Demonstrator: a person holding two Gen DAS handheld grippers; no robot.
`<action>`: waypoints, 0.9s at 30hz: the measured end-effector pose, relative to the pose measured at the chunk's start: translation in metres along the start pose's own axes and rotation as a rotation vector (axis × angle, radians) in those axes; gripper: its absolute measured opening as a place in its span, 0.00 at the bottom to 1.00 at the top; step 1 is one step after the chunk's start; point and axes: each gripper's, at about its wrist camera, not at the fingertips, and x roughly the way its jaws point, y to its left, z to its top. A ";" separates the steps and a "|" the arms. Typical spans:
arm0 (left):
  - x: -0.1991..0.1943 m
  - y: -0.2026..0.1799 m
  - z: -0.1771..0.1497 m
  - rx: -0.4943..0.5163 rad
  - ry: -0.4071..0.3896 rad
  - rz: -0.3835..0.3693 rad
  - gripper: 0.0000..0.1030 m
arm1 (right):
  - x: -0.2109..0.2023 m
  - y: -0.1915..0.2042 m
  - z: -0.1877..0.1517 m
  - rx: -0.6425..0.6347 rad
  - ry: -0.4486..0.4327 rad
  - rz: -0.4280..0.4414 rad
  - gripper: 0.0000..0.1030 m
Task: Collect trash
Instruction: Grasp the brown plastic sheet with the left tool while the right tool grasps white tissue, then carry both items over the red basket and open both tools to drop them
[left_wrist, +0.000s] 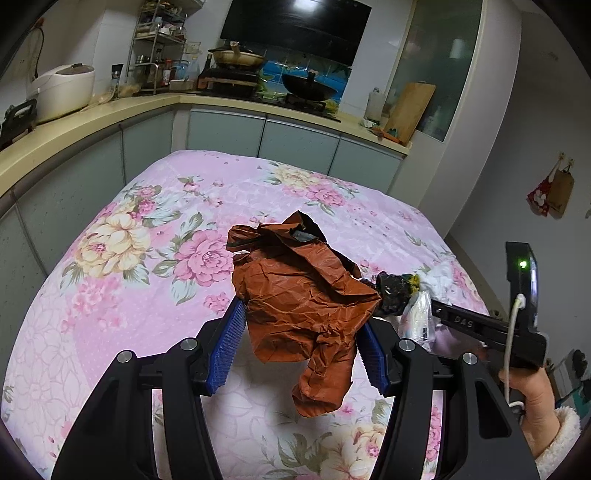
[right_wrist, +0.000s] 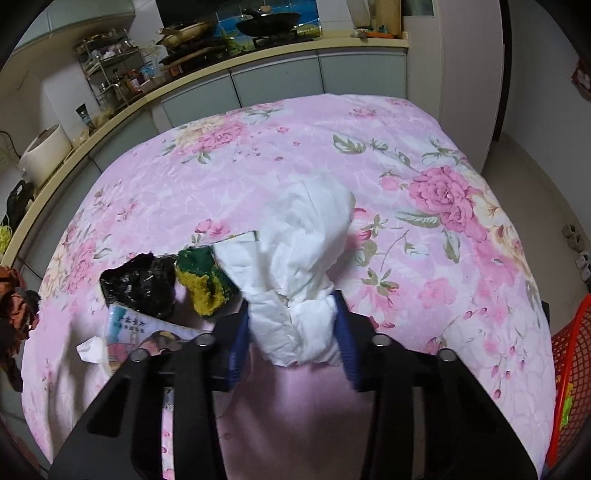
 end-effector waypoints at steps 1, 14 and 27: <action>0.000 0.000 0.000 0.000 0.001 0.000 0.54 | -0.001 0.000 0.000 -0.003 -0.004 -0.001 0.30; -0.006 -0.011 -0.001 0.030 -0.017 -0.002 0.54 | -0.053 -0.006 -0.003 0.021 -0.100 0.040 0.22; -0.018 -0.049 0.010 0.119 -0.073 -0.039 0.54 | -0.119 -0.010 -0.010 0.016 -0.238 0.050 0.22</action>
